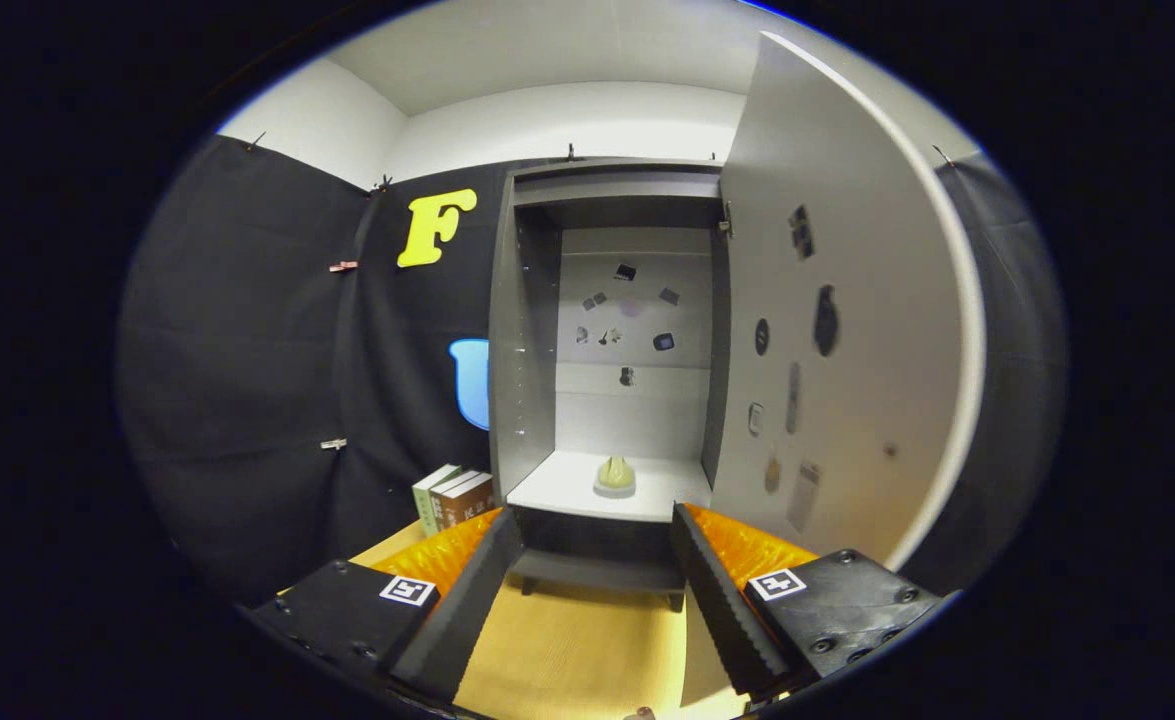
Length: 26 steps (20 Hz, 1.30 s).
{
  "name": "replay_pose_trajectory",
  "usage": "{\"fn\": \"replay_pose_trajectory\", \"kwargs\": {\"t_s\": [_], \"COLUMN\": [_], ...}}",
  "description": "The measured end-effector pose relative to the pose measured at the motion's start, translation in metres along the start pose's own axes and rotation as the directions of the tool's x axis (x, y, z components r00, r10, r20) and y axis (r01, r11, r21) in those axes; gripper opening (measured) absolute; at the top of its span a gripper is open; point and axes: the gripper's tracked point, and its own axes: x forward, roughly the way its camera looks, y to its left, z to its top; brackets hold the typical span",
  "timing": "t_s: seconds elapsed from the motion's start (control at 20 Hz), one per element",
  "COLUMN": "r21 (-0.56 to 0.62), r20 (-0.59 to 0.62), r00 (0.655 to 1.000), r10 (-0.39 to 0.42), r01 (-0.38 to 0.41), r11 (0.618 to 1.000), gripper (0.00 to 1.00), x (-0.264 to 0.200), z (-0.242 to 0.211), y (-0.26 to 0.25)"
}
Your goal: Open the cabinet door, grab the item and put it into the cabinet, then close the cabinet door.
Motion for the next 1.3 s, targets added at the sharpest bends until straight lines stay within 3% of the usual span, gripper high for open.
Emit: {"fn": "replay_pose_trajectory", "kwargs": {"t_s": [0.1, 0.35, 0.6, 0.7, 1.3], "r21": [0.006, 0.043, 0.065, 0.065, 0.052], "r20": [0.014, 0.026, 0.034, 0.039, 0.001], "r00": [0.999, 1.0, 0.992, 0.992, 0.994], "r10": [0.04, 0.011, -0.118, -0.12, 0.108], "r01": [-0.04, -0.012, 0.115, 0.118, -0.108], "r11": [0.999, 0.999, 0.991, 0.991, 0.993], "gripper": [0.98, 0.98, 0.98, 0.98, 0.98], "x": [-0.036, -0.101, -0.115, -0.109, -0.046], "z": [0.0, 0.001, -0.004, -0.001, -0.007], "y": [-0.008, -0.077, -0.167, -0.185, -0.175]}}
